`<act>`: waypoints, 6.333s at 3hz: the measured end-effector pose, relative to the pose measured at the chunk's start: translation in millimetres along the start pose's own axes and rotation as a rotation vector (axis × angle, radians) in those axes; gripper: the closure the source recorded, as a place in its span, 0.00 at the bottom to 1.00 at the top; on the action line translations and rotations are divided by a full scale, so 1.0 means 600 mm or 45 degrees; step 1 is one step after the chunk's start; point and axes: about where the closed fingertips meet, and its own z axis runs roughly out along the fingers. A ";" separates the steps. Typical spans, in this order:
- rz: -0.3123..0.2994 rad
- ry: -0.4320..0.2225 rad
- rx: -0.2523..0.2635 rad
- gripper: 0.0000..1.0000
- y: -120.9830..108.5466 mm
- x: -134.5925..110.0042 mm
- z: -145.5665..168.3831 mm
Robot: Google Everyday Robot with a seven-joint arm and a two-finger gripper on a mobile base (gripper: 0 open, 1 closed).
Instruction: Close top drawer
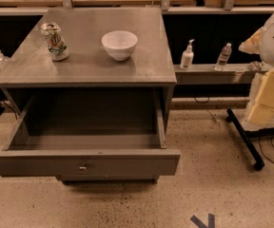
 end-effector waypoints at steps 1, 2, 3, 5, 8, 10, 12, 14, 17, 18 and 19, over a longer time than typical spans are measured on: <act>-0.009 -0.003 -0.005 0.00 0.002 -0.006 0.005; -0.203 -0.059 -0.109 0.00 0.042 -0.139 0.110; -0.303 -0.063 -0.191 0.00 0.118 -0.249 0.253; -0.282 -0.062 -0.225 0.00 0.116 -0.251 0.303; -0.265 -0.104 -0.261 0.00 0.120 -0.320 0.515; -0.240 -0.075 -0.266 0.29 0.121 -0.352 0.596; -0.201 -0.040 -0.195 0.34 0.037 -0.348 0.611; -0.191 0.002 -0.095 0.35 -0.070 -0.351 0.584; -0.196 -0.103 -0.049 0.35 -0.047 -0.348 0.522; -0.229 -0.178 -0.022 0.35 0.027 -0.353 0.471; -0.235 -0.215 -0.039 0.50 0.082 -0.355 0.462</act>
Offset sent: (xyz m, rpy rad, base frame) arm 0.0298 0.1776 -0.1034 0.0405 0.1196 0.3555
